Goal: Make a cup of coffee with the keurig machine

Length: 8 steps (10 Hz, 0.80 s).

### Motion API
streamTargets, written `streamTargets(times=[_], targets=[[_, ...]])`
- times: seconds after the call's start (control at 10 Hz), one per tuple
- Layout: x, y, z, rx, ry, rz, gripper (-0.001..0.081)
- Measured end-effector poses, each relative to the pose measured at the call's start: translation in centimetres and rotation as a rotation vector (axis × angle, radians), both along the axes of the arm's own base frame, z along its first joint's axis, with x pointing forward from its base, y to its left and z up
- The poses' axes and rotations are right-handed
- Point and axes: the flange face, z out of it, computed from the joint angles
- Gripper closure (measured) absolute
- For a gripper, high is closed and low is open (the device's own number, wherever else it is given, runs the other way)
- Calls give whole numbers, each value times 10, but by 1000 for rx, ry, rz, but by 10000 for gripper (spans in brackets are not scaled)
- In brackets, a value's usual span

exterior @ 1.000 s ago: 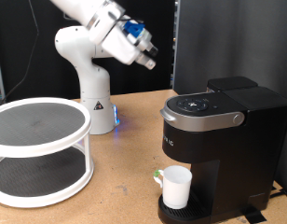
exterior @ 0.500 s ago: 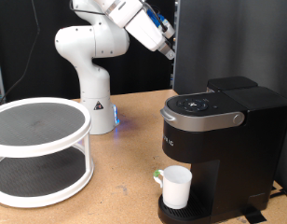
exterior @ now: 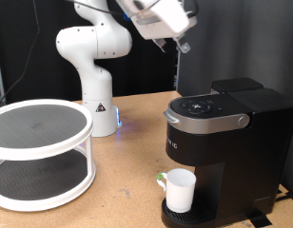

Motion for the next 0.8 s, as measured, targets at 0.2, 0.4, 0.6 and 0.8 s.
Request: streamTargets(times=[0.2, 0.4, 0.6, 0.8], targets=[[17, 13, 9, -115, 38, 114, 1], [41, 21, 7, -109, 101, 88, 1], [38, 20, 5, -154, 88, 150, 1], [34, 23, 9, -354, 128, 298, 1]])
